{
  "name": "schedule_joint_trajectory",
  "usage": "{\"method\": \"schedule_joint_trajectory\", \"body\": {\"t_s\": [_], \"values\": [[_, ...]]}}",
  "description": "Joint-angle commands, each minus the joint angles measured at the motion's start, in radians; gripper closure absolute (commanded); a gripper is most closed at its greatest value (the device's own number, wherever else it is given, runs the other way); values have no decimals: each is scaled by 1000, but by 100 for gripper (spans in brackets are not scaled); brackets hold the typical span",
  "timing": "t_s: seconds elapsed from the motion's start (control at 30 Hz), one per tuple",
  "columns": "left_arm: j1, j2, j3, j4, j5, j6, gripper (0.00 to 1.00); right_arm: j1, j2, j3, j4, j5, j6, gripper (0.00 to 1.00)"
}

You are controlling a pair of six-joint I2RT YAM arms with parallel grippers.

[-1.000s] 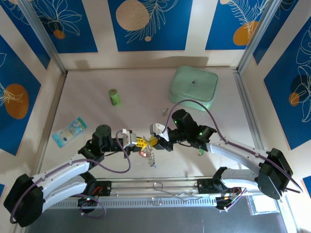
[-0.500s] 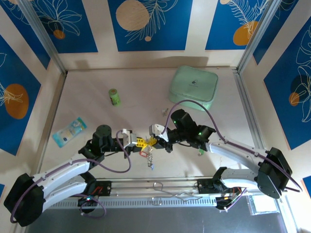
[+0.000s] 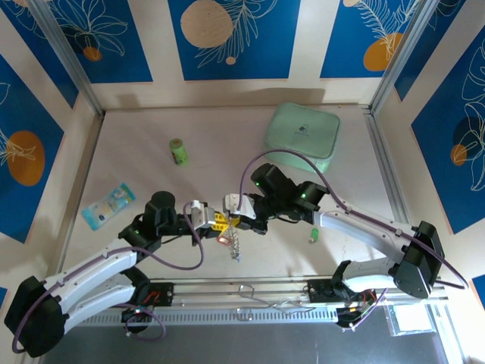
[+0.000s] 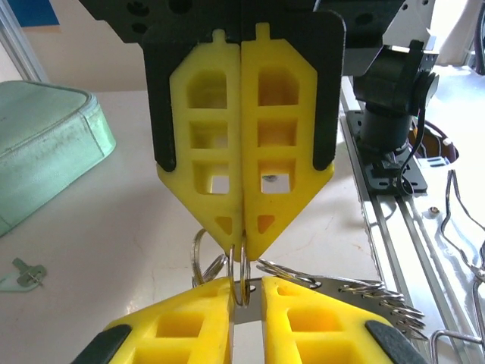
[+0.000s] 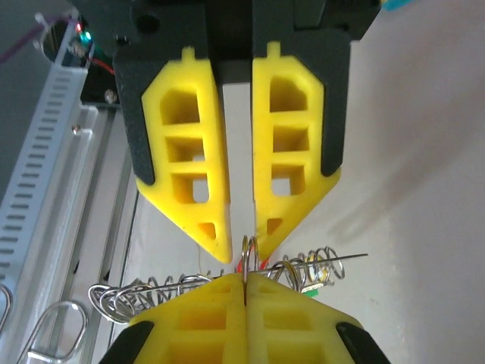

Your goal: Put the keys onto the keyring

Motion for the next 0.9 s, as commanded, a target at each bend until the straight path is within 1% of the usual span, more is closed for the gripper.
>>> {"method": "schedule_joint_trajectory", "body": {"t_s": [0.0,0.27,0.37,0.47,0.5,0.57,0.6,0.7,0.87], "values": [[-18,8,38,-20,11,30,84,18,17,61,-80,27,-33,100],[-33,34,42,-25,8,41,88,53,43,85,-46,11,-12,100],[-37,31,41,-30,11,48,100,58,47,87,-49,16,-11,100],[-38,15,35,-26,15,51,100,45,18,52,-13,9,6,100],[-39,8,29,-18,18,50,100,32,-8,21,24,-8,21,97],[-39,-8,12,20,20,32,100,-3,-69,-58,113,-74,48,83],[-39,-16,-1,46,23,18,100,-26,-99,-105,166,-112,66,79],[-39,-32,-39,150,31,-35,100,-75,-157,-195,270,-196,117,76],[-39,-34,-81,266,43,-102,100,-81,-190,-258,327,-224,137,76]]}}
